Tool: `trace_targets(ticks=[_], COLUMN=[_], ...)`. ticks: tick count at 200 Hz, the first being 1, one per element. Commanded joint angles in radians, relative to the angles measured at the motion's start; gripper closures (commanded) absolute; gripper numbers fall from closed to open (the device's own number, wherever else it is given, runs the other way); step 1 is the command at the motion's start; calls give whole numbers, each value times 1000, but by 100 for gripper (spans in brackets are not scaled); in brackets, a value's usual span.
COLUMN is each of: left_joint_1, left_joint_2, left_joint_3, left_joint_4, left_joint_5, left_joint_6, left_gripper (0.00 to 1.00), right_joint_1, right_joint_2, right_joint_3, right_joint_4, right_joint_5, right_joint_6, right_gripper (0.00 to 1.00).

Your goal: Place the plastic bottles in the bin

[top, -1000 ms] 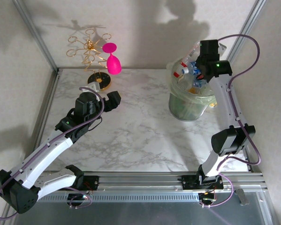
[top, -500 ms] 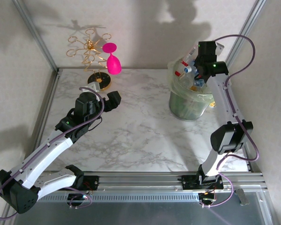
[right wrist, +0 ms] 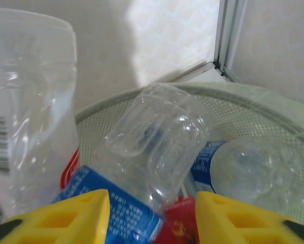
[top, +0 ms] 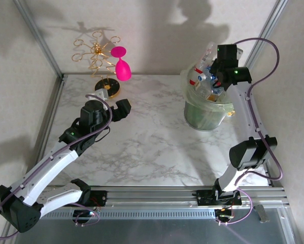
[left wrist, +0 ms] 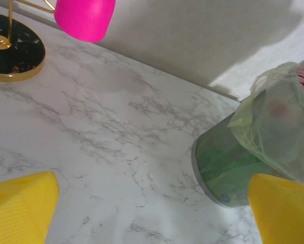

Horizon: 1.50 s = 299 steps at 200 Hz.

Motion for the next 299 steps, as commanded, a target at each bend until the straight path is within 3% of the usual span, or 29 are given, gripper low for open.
trace_targets(ticks=[1,25,46,53,75,89,104,132,152,161,176,194,210,220,246,279,299], left_joint_1=[0,-8,-16,-21,-69,-100,-108,-108,-108,-108,-108,-107,-108,-108,-106,-105,-98], left_joint_2=[-35,-57,-85,-94,-128,-142,-169,-240,-310,-351,-412,-439,-442,-434,-408,-413,-366], left_joint_3=[-14,-14,4,14,67,108,131,117,74,24,-65,-136,-191,-219,-290,-391,-406], left_joint_4=[34,30,23,14,-42,-93,-127,-118,-67,-11,88,120,110,104,175,413,487], left_joint_5=[42,41,67,74,1,-81,-162,-246,-249,-221,-120,-166,75,138,-5,-82,-152], left_joint_6=[28,29,40,50,123,164,178,221,240,283,442,495,717,759,724,660,626], left_gripper=[5,2,0,0,0,0,0,0,0,1,0,0,0,0,0,1,1], right_joint_1=[2,1,7,14,36,44,44,44,45,45,44,45,44,45,44,43,32], right_joint_2=[-76,-144,-257,-320,-586,-735,-854,-1030,-1135,-1150,-1156,-1164,-1177,-1193,-1174,-1004,-912], right_joint_3=[10,-27,-137,-203,-514,-674,-767,-923,-1030,-1054,-1100,-1164,-1220,-1259,-1369,-1499,-1589], right_joint_4=[-37,-20,69,124,409,542,592,614,623,581,490,417,408,439,592,859,1044], right_joint_5=[-18,-23,-133,-199,-444,-538,-543,-416,-542,-565,-455,-375,-319,-291,-248,-120,-116], right_joint_6=[-11,-19,-107,-156,-247,-270,-288,-304,-377,-396,-355,-286,-255,-242,-255,-337,-436], right_gripper=[48,40,17,2,1,1,1,1,1,1,1,1,1,1,1,1,1])
